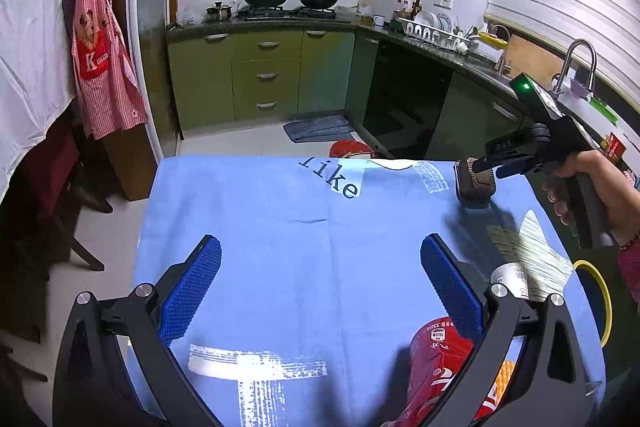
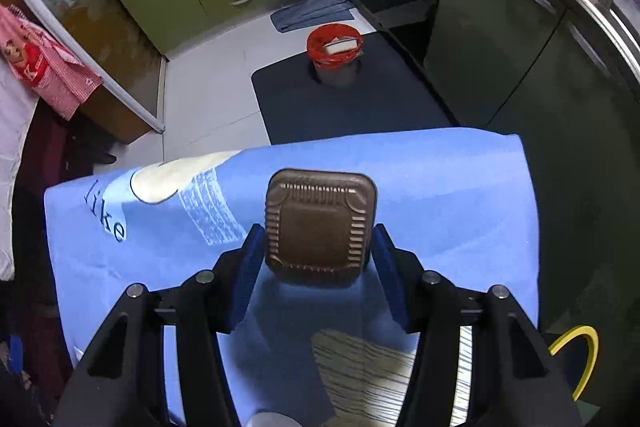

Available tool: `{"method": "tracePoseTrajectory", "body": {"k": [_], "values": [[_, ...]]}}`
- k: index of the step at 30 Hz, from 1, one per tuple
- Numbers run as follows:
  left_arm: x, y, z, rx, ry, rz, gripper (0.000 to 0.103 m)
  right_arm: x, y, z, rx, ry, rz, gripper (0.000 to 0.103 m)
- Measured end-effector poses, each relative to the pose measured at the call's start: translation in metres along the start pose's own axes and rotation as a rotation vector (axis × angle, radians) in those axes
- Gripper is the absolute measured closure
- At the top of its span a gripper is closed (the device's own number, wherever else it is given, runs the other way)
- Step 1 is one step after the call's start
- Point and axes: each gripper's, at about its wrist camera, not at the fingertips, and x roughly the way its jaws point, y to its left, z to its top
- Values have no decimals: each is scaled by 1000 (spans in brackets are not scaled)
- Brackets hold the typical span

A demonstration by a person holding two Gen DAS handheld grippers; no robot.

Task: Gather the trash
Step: 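Grasp the brown square lid with the right gripper, then drop the brown lid into the bin while the left gripper approaches the red can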

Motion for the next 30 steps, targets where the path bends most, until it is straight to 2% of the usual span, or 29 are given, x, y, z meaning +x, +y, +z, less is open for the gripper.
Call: {"method": "tracePoseTrajectory", "body": {"k": [4, 15, 17, 19, 22, 26, 30], "values": [[1, -1, -1, 0, 5, -3, 5, 5, 1, 6, 21, 8, 20, 40], [3, -10, -3, 11, 18, -11, 5, 26, 14, 7, 5, 24, -35, 39], [4, -10, -2, 14, 22, -11, 5, 29, 16, 8, -7, 18, -57, 46], [6, -12, -2, 19, 27, -10, 5, 28, 16, 5, -18, 13, -65, 47], [7, -15, -3, 25, 33, -10, 5, 17, 16, -3, -47, -10, -65, 47], [7, -18, -4, 30, 30, -4, 5, -19, 6, -21, -66, -46, -14, 47], [5, -21, -4, 40, 24, -5, 5, -75, -28, -62, -66, -99, 43, 47]]}}
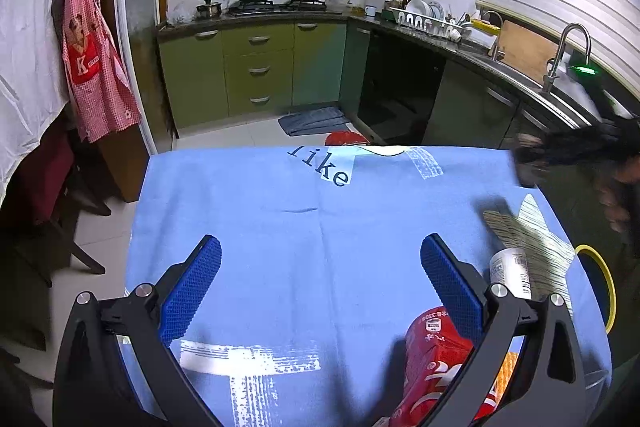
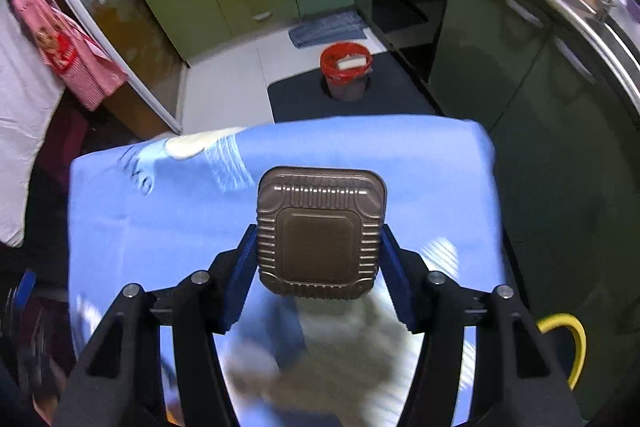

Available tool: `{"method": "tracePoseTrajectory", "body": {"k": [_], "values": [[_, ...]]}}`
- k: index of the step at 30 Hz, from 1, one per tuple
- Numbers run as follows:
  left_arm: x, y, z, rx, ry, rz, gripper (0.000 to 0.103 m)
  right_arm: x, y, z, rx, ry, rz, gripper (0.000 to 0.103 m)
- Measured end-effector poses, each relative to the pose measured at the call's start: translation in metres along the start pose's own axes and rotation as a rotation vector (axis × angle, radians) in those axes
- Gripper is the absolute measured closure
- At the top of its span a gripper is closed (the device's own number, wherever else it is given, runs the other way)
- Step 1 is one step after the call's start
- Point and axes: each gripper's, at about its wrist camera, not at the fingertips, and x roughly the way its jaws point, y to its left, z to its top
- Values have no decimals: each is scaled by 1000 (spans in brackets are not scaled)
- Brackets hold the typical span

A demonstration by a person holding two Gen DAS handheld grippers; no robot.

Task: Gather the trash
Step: 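Drop the brown lid into the bin while the left gripper approaches the red can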

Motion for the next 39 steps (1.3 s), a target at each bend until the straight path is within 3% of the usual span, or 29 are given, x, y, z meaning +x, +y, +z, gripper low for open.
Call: {"method": "tracePoseTrajectory", "body": {"k": [4, 8, 11, 17, 24, 33, 39], "values": [[-6, -7, 0, 16, -16, -8, 5, -62, -60, -61, 69, -52, 10, 47], [-11, -17, -1, 38, -26, -19, 5, -107, -130, -134, 167, -94, -93, 46], [-14, -25, 0, 53, -29, -19, 5, -115, -174, -176, 234, -88, -166, 46], [-26, -43, 3, 70, -34, 4, 5, -91, -240, -227, 358, -51, -182, 46], [-40, -69, 1, 137, -27, 20, 5, -62, -265, -239, 383, -23, -192, 41], [-54, -92, -2, 192, -4, 3, 5, -87, -262, -263, 382, -113, -141, 35], [-59, -107, -4, 252, 73, -32, 5, -90, -252, -277, 368, -122, -93, 35]]}}
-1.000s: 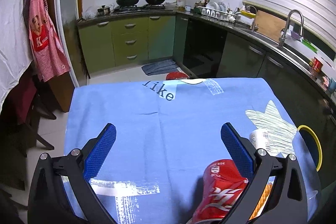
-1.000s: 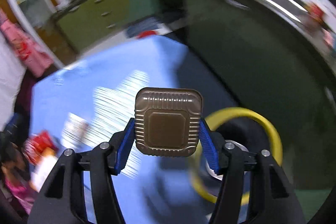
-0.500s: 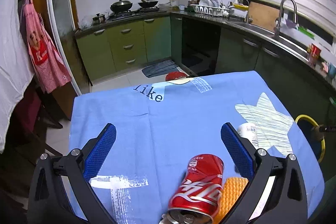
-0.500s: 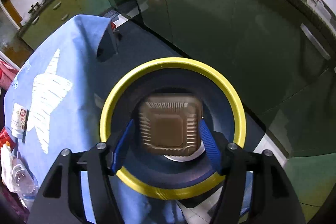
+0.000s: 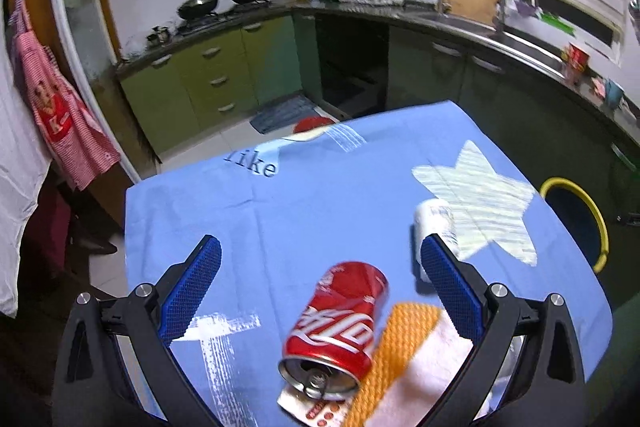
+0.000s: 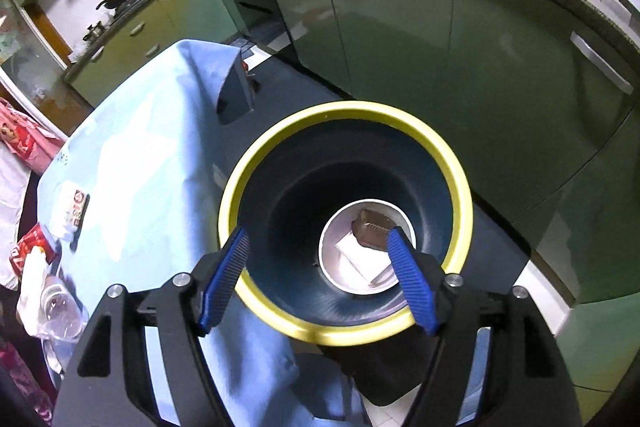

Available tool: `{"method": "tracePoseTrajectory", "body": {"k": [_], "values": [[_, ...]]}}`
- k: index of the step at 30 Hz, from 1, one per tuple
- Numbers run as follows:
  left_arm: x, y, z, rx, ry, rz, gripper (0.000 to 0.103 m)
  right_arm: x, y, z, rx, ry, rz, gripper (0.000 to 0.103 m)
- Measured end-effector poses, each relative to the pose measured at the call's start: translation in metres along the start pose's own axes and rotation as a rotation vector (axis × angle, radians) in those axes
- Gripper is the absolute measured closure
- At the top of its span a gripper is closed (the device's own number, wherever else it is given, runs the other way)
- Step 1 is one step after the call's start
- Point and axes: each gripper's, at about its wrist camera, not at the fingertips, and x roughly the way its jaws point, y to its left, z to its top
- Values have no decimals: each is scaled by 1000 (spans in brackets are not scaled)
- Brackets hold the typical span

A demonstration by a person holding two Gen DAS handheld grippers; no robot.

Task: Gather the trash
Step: 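Drop the brown lid into the bin while the left gripper approaches the red can, then grasp the crushed red Coca-Cola can with the left gripper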

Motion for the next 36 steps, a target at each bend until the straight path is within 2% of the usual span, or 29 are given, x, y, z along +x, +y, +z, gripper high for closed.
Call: {"method": "tracePoseTrajectory", "body": {"k": [2, 6, 11, 15, 21, 27, 30, 32, 36], "values": [[1, -1, 2, 17, 30, -15, 5, -2, -1, -2, -1, -2, 6, 35], [13, -6, 5, 74, 158, -75, 5, 1, -2, -4, -9, 11, 20, 35], [35, -5, 7, 142, 318, -79, 5, 2, -1, -7, -16, 15, 36, 35], [59, -4, 2, 186, 461, -113, 5, 4, 3, -9, -28, 26, 44, 35], [92, -4, -6, 232, 619, -121, 5, 10, 7, -7, -39, 36, 51, 35], [117, 0, -13, 232, 719, -115, 9, 19, 14, -7, -63, 58, 50, 35], [122, -1, -17, 245, 747, -116, 15, 23, 15, -6, -65, 67, 52, 34], [123, -1, -20, 258, 761, -115, 24, 26, 16, -5, -68, 71, 54, 34], [126, -3, -22, 275, 777, -116, 35, 30, 21, -5, -77, 80, 59, 34]]}}
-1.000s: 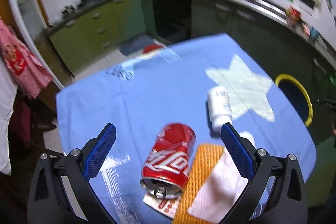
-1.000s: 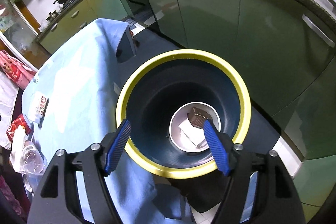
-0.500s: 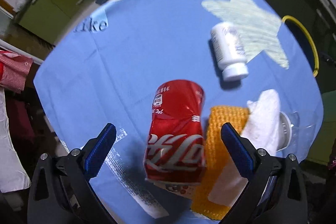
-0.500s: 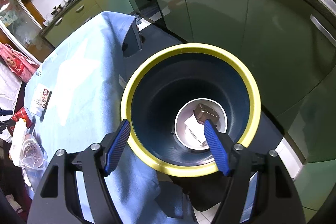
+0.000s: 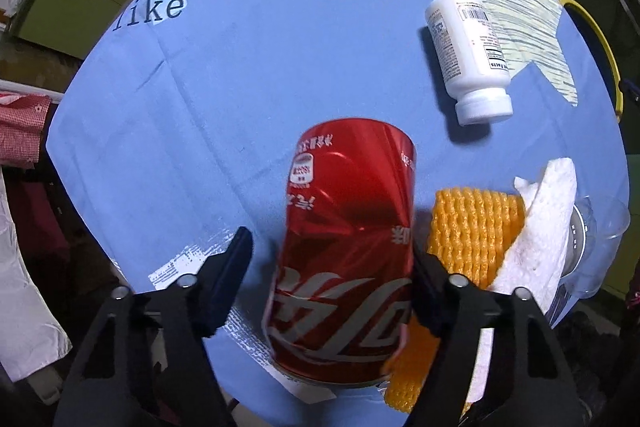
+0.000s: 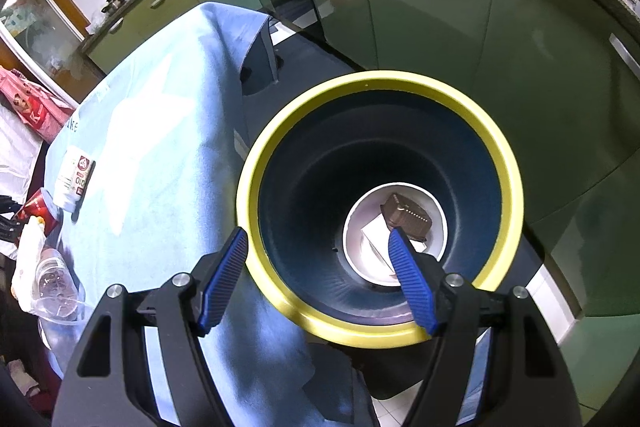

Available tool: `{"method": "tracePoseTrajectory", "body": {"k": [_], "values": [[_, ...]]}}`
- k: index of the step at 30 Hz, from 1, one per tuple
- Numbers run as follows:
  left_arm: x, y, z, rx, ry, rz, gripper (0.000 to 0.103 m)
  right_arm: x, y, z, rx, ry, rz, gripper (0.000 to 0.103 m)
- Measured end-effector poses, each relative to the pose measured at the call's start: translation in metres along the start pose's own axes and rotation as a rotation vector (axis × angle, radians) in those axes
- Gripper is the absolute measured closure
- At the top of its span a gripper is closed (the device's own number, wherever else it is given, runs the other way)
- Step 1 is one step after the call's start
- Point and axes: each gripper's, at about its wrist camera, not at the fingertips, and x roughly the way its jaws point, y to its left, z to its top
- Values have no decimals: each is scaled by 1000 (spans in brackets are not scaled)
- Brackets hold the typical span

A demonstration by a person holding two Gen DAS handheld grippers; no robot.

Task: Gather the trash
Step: 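Grasp the crushed red Coca-Cola can with the left gripper, then carry the red can over the bin and open the left gripper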

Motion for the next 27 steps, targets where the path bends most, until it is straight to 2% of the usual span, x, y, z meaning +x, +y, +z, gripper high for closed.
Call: {"method": "tracePoseTrajectory", "body": {"k": [4, 11, 20, 23, 27], "values": [[4, -3, 3, 15, 23, -10, 46, 3, 3, 0, -8, 7, 4, 34], [-4, -1, 0, 16, -11, -32, 47, 0, 0, -1, -1, 2, 4, 34], [-55, 2, -8, 6, -123, 34, 47, -3, -1, -4, 1, -7, 10, 34], [-81, -21, -8, 34, -169, 43, 47, -11, -4, -5, 6, -30, 12, 34], [-120, -69, 1, 121, -252, 33, 47, -31, -12, -9, 26, -75, 12, 34]]}}
